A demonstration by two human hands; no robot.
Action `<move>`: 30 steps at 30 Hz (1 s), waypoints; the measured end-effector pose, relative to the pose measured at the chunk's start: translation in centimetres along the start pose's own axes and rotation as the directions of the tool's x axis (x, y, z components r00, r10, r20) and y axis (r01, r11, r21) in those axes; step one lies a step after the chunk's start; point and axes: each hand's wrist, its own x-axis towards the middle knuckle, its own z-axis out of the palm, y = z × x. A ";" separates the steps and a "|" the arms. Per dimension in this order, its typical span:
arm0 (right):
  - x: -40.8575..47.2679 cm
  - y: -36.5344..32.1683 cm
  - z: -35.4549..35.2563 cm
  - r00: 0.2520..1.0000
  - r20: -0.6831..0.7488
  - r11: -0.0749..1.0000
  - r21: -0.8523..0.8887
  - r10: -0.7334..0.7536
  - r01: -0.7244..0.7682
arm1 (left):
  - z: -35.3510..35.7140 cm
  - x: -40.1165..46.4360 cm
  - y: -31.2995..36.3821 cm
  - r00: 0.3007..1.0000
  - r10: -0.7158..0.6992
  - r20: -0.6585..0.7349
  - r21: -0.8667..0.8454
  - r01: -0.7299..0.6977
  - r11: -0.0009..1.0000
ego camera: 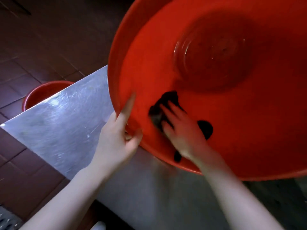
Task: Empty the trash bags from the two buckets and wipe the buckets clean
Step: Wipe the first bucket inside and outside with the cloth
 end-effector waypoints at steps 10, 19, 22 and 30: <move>4.2 -2.5 0.8 0.986 -0.067 0.982 0.119 0.155 -0.147 | 0.1 -0.2 -0.1 1.000 0.016 -0.021 0.034 -0.016 0.999; 5.6 4.0 -2.6 0.903 0.086 0.886 -0.252 0.422 -0.390 | 0.5 -0.5 0.1 0.997 0.029 -0.068 -0.005 -0.030 1.000; 9.7 2.3 -1.0 0.829 -0.001 0.817 -0.171 0.559 -0.551 | 0.6 -0.4 0.0 0.997 0.041 -0.061 -0.019 -0.042 0.999; -5.7 -5.2 -1.3 0.996 0.086 0.999 -0.035 0.039 -0.036 | 0.4 -0.5 0.1 0.996 0.007 -0.086 -0.008 -0.008 1.000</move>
